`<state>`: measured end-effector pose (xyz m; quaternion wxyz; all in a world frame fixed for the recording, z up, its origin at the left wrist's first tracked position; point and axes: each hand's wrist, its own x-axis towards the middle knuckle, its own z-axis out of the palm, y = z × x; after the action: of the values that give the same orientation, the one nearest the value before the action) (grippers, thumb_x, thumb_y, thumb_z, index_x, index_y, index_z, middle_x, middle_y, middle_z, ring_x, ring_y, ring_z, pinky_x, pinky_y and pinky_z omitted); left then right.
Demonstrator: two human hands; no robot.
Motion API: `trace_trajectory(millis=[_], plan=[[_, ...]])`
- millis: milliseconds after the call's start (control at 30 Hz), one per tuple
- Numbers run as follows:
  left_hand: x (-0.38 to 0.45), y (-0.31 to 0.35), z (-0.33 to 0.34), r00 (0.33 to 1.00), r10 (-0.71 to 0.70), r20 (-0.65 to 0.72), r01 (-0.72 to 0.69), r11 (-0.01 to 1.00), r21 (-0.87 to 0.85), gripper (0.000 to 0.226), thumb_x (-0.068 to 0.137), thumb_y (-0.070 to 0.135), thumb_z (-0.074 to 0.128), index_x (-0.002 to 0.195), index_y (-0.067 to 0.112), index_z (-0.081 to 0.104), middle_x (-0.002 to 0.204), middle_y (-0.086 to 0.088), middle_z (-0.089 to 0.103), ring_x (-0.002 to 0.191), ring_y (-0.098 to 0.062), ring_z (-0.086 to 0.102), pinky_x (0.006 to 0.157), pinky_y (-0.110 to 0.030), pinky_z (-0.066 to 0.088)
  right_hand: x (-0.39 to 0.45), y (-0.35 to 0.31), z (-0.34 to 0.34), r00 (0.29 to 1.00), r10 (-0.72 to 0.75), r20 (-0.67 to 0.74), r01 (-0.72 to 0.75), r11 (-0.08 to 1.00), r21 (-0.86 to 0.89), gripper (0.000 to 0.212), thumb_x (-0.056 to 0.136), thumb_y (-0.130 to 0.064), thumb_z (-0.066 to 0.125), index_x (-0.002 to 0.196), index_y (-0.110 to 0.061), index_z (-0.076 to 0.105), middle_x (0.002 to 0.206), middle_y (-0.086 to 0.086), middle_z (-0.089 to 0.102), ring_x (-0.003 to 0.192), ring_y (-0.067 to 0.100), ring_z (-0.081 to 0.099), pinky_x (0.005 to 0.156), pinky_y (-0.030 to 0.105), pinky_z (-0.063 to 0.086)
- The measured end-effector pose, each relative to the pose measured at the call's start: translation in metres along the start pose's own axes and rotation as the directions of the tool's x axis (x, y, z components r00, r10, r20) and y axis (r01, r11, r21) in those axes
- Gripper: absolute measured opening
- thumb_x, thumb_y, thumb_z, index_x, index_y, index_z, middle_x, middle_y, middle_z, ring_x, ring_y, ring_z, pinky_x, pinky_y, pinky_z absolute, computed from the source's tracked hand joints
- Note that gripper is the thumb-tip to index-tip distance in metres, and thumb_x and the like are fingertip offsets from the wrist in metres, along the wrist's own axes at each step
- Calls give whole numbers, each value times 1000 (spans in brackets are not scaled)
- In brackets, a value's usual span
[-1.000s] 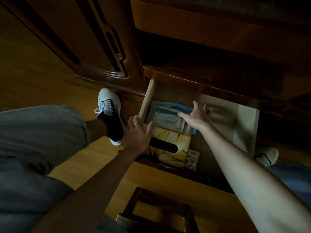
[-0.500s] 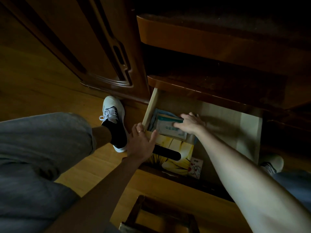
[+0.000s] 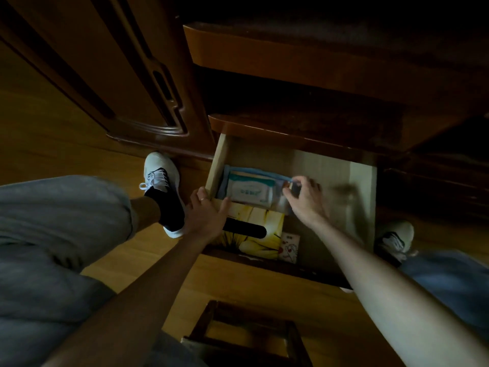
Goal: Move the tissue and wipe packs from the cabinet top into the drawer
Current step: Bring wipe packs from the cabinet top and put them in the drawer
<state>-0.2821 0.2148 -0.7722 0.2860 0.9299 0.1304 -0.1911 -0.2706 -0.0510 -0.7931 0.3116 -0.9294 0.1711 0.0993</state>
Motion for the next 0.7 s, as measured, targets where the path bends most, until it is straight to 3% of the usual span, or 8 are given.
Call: trace_trajectory(millis=[67, 133, 200, 233, 400, 533, 600, 700], plan=[[0, 0, 0, 1000, -5, 1, 5, 1000, -6, 78, 92, 65, 47, 148, 14, 26, 153, -11, 27, 137, -40, 31, 108, -55, 35, -25, 26, -11, 998, 40, -45, -41, 999, -22, 24, 93, -34, 68, 111, -23, 57, 109, 0, 63, 101, 20, 59, 77, 32, 45], [0, 2, 1, 1000, -14, 23, 14, 1000, -1, 82, 90, 68, 47, 149, 17, 23, 154, -9, 26, 138, -39, 30, 108, -55, 35, -47, 47, -14, 978, 112, 178, -100, 992, -76, 19, 93, -34, 67, 109, -26, 60, 103, -5, 65, 94, 15, 62, 71, 30, 46], [0, 2, 2, 999, -16, 46, 16, 1000, 3, 85, 89, 70, 46, 151, 19, 19, 157, -8, 22, 140, -39, 27, 108, -55, 34, -62, 57, -7, 870, 122, 478, -100, 992, -71, 21, 94, -32, 67, 112, -22, 65, 107, -1, 69, 93, 15, 63, 66, 27, 46], [0, 3, 2, 998, -16, 55, 16, 1000, -1, 85, 89, 70, 46, 152, 20, 18, 157, -8, 21, 141, -39, 27, 108, -55, 34, -66, 59, -2, 834, 127, 537, -99, 992, -81, 20, 95, -30, 67, 111, -18, 66, 108, 2, 69, 91, 15, 63, 62, 25, 45], [-4, 6, 1, 997, -40, 72, 39, 999, 11, 87, 87, 67, 53, 151, 21, 18, 157, -9, 23, 139, -40, 29, 104, -57, 37, -69, 55, 8, 844, 170, 508, -117, 984, -136, 26, 93, -25, 69, 111, -7, 66, 111, 11, 69, 90, 20, 61, 65, 28, 45], [-13, 21, -8, 994, -67, 88, 57, 992, 116, 98, 87, 54, 65, 157, 17, 6, 162, -8, 14, 144, -37, 25, 109, -55, 35, -75, 45, -11, 794, 230, 563, -206, 973, -107, 61, 94, -38, 64, 145, -8, 49, 145, 15, 54, 127, 29, 55, 95, 33, 49], [-21, 41, -17, 996, 60, 72, -75, 973, 220, 94, 88, 50, 65, 158, 15, 12, 164, -9, 11, 146, -34, 21, 113, -52, 33, -77, 36, -39, 800, 206, 564, -201, 977, -72, 69, 98, -42, 61, 155, -13, 36, 156, 12, 42, 139, 29, 45, 104, 32, 42], [-40, 94, -45, 956, 286, 70, -292, 895, 336, 79, 91, 46, 61, 156, 21, 23, 161, -6, 21, 144, -30, 30, 110, -47, 39, -75, 9, -106, 864, 109, 491, -118, 993, -12, 51, 100, -35, 60, 146, -16, 50, 141, 9, 58, 119, 24, 60, 101, 40, 51]])
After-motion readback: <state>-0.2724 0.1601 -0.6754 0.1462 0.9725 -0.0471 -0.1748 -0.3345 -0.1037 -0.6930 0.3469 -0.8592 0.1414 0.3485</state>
